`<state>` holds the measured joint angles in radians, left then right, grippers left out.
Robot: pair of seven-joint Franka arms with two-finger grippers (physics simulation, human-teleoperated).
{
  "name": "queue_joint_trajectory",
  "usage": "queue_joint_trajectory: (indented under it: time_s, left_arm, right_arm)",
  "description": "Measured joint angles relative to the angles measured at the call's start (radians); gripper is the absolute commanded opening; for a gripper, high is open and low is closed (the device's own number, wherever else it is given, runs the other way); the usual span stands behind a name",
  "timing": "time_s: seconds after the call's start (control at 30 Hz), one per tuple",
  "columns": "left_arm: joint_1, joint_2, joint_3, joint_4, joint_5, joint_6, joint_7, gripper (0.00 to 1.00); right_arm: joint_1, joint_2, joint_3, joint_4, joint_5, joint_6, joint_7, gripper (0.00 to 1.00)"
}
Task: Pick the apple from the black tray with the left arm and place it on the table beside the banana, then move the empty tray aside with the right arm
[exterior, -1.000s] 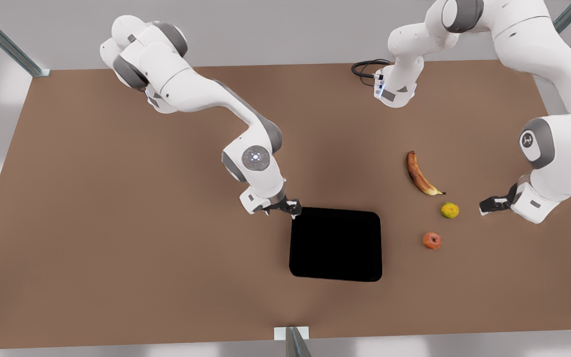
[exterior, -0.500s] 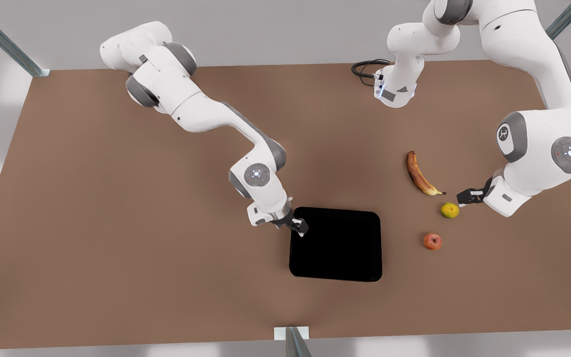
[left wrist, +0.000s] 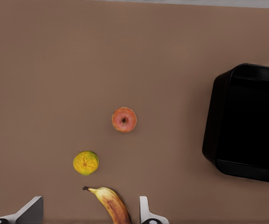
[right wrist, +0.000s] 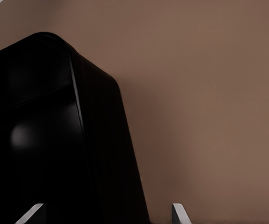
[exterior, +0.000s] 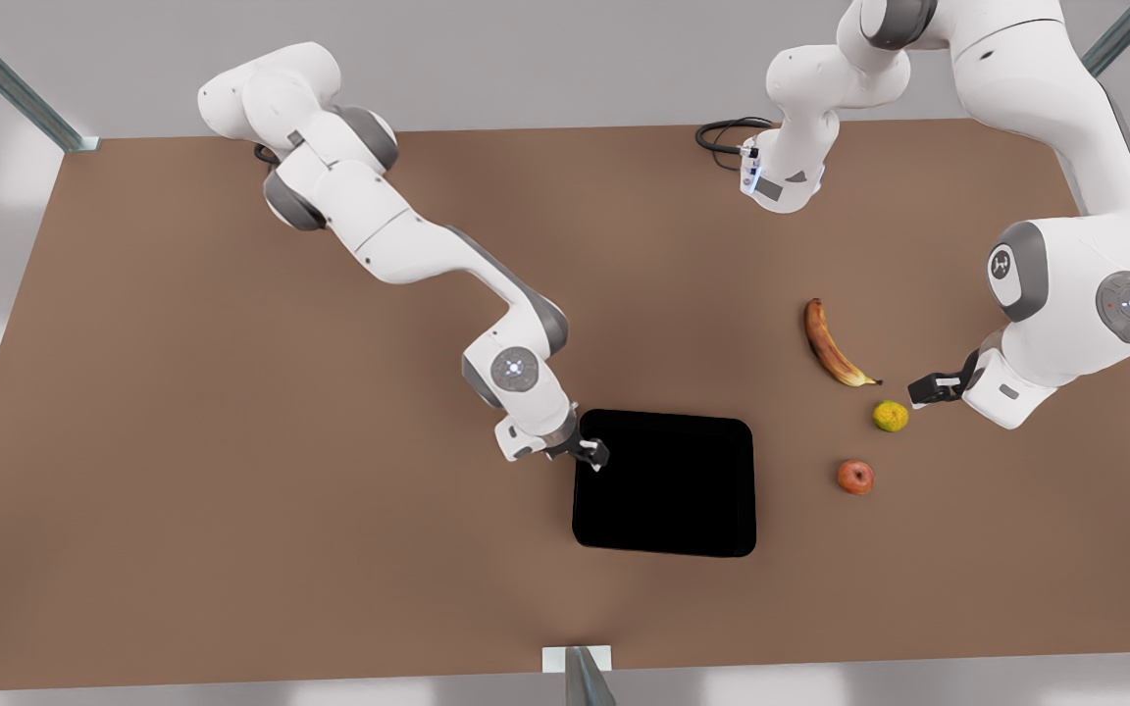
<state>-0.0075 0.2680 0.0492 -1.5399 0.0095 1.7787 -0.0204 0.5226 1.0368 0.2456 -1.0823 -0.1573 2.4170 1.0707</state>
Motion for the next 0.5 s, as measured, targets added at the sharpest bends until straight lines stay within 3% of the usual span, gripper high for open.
queue_joint_trajectory:
  time_s: [0.17, 0.2, 0.23, 0.27, 0.4, 0.5]
  left_arm:
    - [0.000, 0.000, 0.001, 0.000, 0.002, 0.000, -0.002, 1.00]
    - [0.000, 0.000, 0.000, 0.000, 0.002, 0.000, -0.003, 1.00]
    - [0.000, 0.000, 0.000, 0.000, 0.003, 0.000, -0.003, 1.00]
    - [0.000, 0.000, 0.000, -0.001, 0.003, 0.000, -0.003, 1.00]
    - [0.000, 0.000, 0.000, 0.000, 0.004, 0.000, -0.004, 1.00]
    - [0.000, 0.000, 0.000, 0.000, 0.005, 0.000, -0.005, 1.00]
  right_arm:
    - [-0.001, 0.039, -0.002, 0.001, 0.000, 0.002, -0.046, 1.00]
    - [-0.001, 0.043, -0.002, 0.001, 0.000, 0.002, -0.053, 0.96]
    - [-0.001, 0.046, 0.000, 0.002, 0.001, 0.003, -0.061, 0.79]
    - [-0.001, 0.048, 0.006, 0.002, 0.003, 0.003, -0.068, 0.72]
    - [-0.008, 0.051, 0.038, 0.001, 0.009, 0.003, -0.093, 0.50]
    - [-0.010, 0.051, 0.047, 0.001, 0.010, 0.003, -0.108, 0.39]
